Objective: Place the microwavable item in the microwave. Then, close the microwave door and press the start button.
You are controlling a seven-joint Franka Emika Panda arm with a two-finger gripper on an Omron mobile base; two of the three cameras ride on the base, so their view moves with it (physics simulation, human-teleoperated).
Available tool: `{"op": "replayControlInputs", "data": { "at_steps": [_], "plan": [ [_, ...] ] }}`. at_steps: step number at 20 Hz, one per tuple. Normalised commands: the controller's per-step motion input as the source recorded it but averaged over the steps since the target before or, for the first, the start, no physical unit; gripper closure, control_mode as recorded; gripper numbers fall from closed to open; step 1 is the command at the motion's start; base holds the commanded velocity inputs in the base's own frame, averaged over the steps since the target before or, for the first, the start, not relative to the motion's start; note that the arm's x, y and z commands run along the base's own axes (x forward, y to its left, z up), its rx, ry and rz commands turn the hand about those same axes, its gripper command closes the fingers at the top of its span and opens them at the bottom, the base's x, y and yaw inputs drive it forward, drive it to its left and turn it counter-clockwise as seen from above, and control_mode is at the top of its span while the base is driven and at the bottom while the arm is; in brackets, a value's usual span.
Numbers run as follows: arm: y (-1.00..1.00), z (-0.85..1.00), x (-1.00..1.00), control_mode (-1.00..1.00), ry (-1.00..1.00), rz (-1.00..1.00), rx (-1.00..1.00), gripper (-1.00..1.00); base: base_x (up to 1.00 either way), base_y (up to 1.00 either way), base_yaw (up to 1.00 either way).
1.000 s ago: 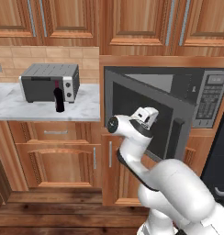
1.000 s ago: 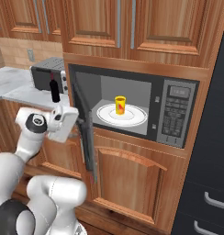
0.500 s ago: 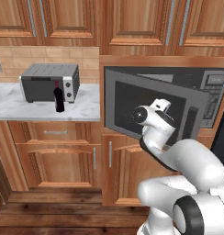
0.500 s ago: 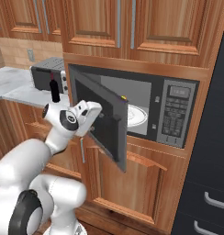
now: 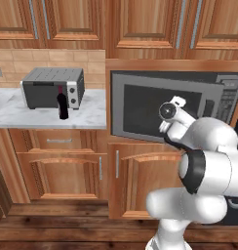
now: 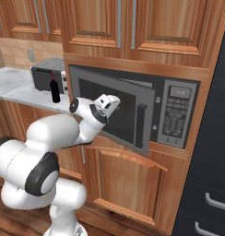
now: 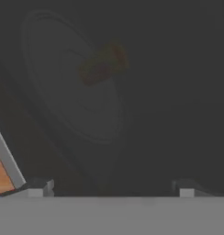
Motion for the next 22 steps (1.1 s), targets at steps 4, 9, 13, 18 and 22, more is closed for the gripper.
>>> {"op": "replayControlInputs", "data": {
  "at_steps": [4,9,13,18,22],
  "plan": [
    [-0.18,0.0,0.68,-1.0,-0.04,0.13,0.05,-1.0,0.0,0.0,0.0],
    [-0.14,0.05,0.46,-1.0,-0.02,0.15,0.05,-1.0,0.0,0.0,0.0],
    [-0.05,0.0,0.35,-1.0,0.0,0.12,0.07,-1.0,0.0,0.0,0.0],
    [-0.01,0.0,0.34,-1.0,0.01,0.12,0.1,-1.0,0.0,0.0,0.0],
    [0.0,0.12,0.45,-1.0,0.08,0.1,0.15,-1.0,0.0,0.0,0.0]
  ]
}}
